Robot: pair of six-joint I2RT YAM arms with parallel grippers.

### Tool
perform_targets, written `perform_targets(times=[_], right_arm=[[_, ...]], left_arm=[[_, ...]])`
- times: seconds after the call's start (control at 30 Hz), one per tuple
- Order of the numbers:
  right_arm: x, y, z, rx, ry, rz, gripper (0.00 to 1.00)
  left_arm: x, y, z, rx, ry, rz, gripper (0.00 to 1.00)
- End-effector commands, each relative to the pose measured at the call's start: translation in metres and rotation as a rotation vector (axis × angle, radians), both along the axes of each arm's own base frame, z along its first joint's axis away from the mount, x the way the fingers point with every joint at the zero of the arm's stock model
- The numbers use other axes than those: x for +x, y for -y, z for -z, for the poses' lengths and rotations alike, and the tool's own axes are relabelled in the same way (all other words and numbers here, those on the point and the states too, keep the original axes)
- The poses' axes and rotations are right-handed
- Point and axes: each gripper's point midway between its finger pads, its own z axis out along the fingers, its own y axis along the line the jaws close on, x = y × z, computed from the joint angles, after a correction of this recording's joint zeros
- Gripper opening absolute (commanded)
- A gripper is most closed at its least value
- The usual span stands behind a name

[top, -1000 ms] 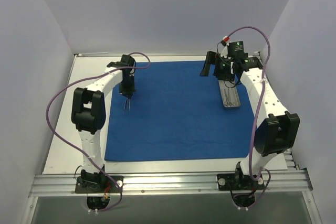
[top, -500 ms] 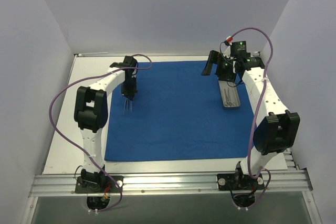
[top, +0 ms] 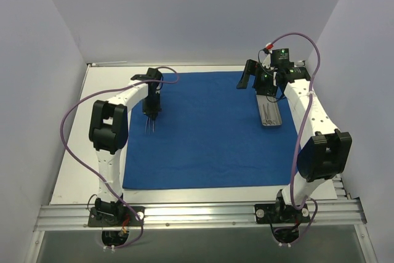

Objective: Open and lay out the surgical kit
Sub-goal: Place the medical item in the surgical kit.

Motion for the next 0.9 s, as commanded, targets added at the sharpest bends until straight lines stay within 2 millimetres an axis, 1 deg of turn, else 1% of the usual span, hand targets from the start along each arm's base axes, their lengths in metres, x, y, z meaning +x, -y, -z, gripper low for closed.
perform_targets(times=[0.0, 0.07, 0.2, 0.3, 0.4, 0.6, 0.7, 0.87], right_arm=[[-0.006, 0.004, -0.002, -0.002, 0.001, -0.008, 1.00], [-0.006, 0.003, -0.003, 0.000, 0.005, -0.009, 1.00], [-0.007, 0.003, -0.001, 0.000, 0.001, -0.011, 1.00], [-0.008, 0.004, 0.000, 0.001, 0.000, -0.011, 1.00], [-0.009, 0.003, -0.001, 0.003, 0.004, -0.011, 1.00], [-0.010, 0.003, 0.001, 0.009, 0.002, -0.011, 1.00], [-0.009, 0.002, -0.002, 0.012, 0.010, -0.011, 1.00], [-0.010, 0.002, -0.001, 0.015, 0.008, -0.012, 1.00]], left_arm=[[0.007, 0.003, -0.006, -0.006, 0.018, -0.006, 0.09], [0.006, 0.004, -0.004, -0.008, 0.012, -0.007, 0.10], [0.006, 0.004, -0.004, -0.006, 0.012, -0.008, 0.17], [0.006, 0.003, -0.005, -0.003, 0.013, -0.008, 0.20], [0.006, 0.002, -0.006, 0.003, 0.013, -0.008, 0.20], [0.007, 0.004, -0.018, -0.007, 0.032, -0.004, 0.23], [0.009, 0.003, -0.025, -0.010, 0.047, -0.006, 0.24], [0.008, 0.004, -0.031, -0.014, 0.054, -0.004, 0.25]])
